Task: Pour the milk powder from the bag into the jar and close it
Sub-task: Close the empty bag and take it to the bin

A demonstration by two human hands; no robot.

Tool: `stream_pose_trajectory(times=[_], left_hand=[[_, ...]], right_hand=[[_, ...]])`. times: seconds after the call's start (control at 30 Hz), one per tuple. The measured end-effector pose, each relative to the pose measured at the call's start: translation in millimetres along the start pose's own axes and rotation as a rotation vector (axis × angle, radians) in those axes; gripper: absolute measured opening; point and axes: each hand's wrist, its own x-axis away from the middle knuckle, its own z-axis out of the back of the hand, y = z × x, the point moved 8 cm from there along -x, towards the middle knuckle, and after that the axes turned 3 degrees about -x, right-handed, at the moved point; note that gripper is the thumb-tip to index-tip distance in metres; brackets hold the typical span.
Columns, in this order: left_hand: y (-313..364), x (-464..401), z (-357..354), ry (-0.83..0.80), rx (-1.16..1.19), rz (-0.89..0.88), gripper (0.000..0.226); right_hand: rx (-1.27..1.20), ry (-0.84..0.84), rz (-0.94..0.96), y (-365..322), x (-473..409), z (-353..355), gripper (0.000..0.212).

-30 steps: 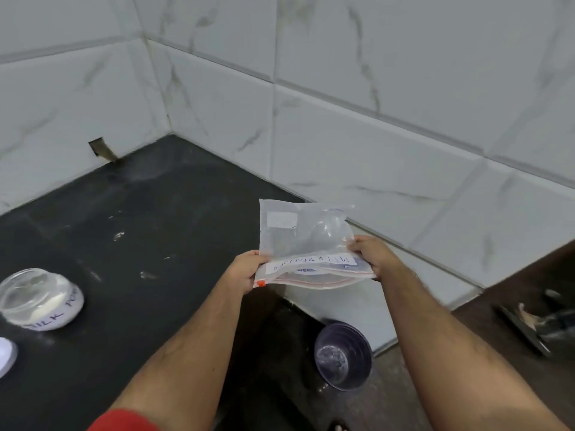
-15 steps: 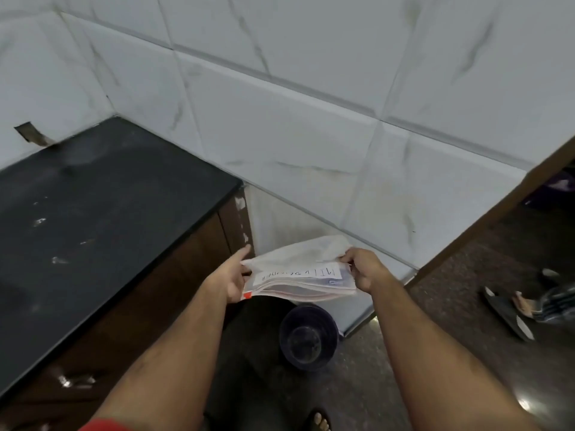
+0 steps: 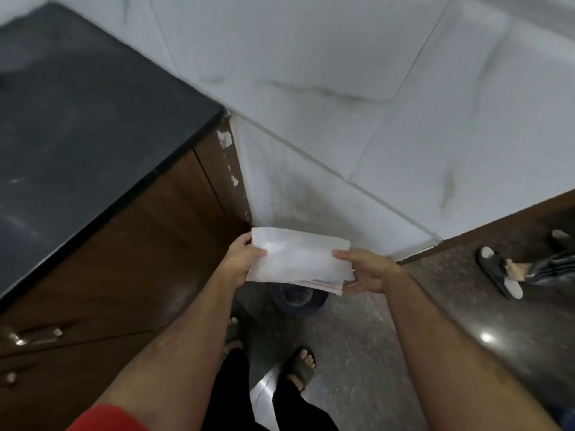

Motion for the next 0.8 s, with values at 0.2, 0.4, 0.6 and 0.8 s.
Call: stream_pose_trajectory(times=[0.2,0.4,0.6,0.8], left_hand=[[-41,-62,-11,0.032,-0.236,-0.016,0.060],[-93,-106,-45,0.025,-0.493,-0.047,0.065],[-177,-167,-106,-0.225,-0.570,-0.035,0.057],[-250,-237,-115,-0.291,-0.704,-0.008,0.058]], right_hand=[[0.094,0.262,0.163,15,-59,17,0.031],[0.177,0.539,0.210,66,-123,32,0.057],[0.184,0.659,0.144,130,-216,32,0.045],[0.277,0.670,0.115,182,-324,33,0.055]])
